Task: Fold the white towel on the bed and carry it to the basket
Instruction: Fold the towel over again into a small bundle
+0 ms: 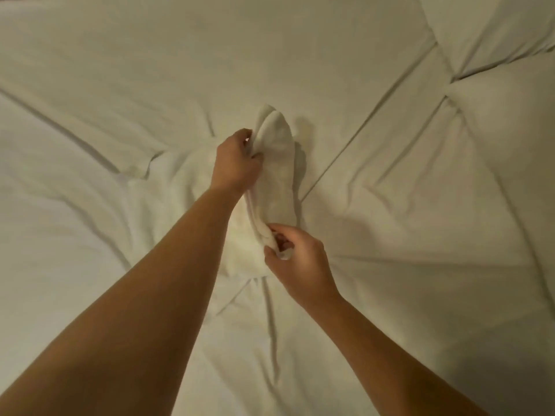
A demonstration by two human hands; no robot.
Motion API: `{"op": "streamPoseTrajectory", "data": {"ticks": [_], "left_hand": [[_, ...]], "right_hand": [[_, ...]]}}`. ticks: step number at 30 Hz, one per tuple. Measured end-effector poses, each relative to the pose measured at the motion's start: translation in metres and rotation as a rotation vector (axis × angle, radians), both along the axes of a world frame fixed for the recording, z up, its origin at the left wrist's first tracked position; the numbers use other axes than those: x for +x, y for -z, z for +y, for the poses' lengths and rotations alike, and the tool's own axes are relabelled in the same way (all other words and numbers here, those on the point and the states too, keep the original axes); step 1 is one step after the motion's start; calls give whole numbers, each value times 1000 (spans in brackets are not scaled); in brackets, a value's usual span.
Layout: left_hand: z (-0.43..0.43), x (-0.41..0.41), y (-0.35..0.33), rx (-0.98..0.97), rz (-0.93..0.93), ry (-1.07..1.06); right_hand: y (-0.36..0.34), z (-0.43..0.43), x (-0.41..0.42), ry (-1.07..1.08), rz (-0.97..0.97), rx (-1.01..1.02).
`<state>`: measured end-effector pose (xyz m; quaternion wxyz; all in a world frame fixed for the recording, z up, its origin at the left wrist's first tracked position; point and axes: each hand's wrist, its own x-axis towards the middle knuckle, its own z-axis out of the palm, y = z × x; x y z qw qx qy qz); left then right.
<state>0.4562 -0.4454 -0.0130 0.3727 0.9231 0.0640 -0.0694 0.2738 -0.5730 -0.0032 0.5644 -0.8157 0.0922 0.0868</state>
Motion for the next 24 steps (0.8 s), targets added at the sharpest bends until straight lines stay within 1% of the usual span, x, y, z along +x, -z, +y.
{"op": "streamPoseTrajectory", "data": {"ticks": [6, 12, 18, 22, 24], "left_hand": [[121, -21, -3, -24, -52, -98], [218, -33, 0, -44, -27, -162], [273, -31, 18, -72, 7, -221], [296, -33, 34, -96, 11, -276], [302, -38, 42, -93, 43, -310]], "right_hand": [[4, 98, -5, -165, -67, -124], [10, 190, -10, -276, -134, -208], [16, 248, -3, -342, -158, -269], [26, 269, 0, -401, -161, -287], [31, 274, 0, -437, -153, -282]]}}
